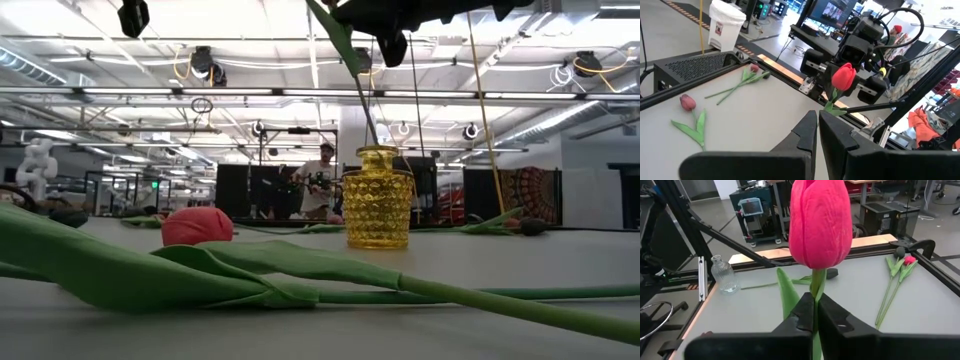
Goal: Sort flowers into vase by color
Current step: Put the middle right pink flower into the yellow vase, then put the top left red flower into the yellow vase
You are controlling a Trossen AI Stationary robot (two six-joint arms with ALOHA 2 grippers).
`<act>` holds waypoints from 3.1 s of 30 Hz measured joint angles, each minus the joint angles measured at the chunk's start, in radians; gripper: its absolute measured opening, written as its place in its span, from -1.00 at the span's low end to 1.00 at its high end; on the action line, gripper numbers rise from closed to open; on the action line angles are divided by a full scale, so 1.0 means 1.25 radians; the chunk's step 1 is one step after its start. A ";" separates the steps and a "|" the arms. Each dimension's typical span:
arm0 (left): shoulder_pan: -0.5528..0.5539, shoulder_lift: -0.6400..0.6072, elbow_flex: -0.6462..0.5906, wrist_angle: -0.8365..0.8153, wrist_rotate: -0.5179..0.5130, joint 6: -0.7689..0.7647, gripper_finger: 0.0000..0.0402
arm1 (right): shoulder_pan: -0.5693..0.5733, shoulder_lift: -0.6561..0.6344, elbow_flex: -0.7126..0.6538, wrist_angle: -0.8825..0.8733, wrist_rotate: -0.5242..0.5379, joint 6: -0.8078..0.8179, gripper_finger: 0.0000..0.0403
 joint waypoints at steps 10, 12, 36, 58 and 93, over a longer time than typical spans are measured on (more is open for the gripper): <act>0.000 0.000 0.000 0.000 0.000 0.000 -0.87 | 0.000 0.000 0.000 -0.001 0.000 0.000 -0.73; 0.000 0.000 0.000 0.000 0.000 0.000 -0.87 | 0.000 0.000 0.000 -0.001 0.000 0.000 -0.66; 0.000 0.000 0.000 0.000 0.000 0.000 -0.87 | 0.009 -0.050 0.000 0.006 0.003 0.000 -0.30; 0.000 0.000 0.000 0.000 0.000 0.020 -0.87 | 0.068 -0.239 0.001 -0.206 0.004 0.228 -0.30; 0.000 0.000 0.000 0.000 -0.003 -0.026 -0.87 | 0.124 -0.238 0.001 -0.361 0.004 0.335 -0.98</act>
